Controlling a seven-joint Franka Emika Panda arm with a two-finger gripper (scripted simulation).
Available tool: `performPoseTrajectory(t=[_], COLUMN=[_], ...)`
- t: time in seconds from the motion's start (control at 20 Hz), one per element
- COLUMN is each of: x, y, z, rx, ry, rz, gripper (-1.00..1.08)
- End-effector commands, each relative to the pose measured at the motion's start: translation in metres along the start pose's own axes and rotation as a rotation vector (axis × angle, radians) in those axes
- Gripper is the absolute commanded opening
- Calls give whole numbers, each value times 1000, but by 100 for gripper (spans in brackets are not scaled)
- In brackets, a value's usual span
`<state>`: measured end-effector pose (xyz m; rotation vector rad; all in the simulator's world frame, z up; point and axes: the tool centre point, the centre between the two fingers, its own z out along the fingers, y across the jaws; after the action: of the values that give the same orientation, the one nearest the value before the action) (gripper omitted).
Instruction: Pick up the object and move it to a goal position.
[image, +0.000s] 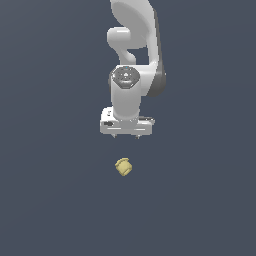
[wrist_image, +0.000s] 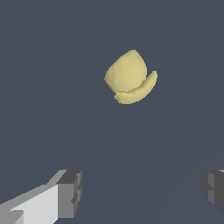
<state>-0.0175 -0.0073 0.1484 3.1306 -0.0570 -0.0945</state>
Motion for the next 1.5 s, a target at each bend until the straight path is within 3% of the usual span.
performPoseTrajectory(t=[0.0,0.55,1.0,1.45], x=[0,7,11,30], y=[0,-21,-19,-14], z=[0,-11,-8,4], rx=[0,11,9,1], ry=[0,32,32,38], rz=[0,-60,-88,-224], gripper=[100,100,100,100])
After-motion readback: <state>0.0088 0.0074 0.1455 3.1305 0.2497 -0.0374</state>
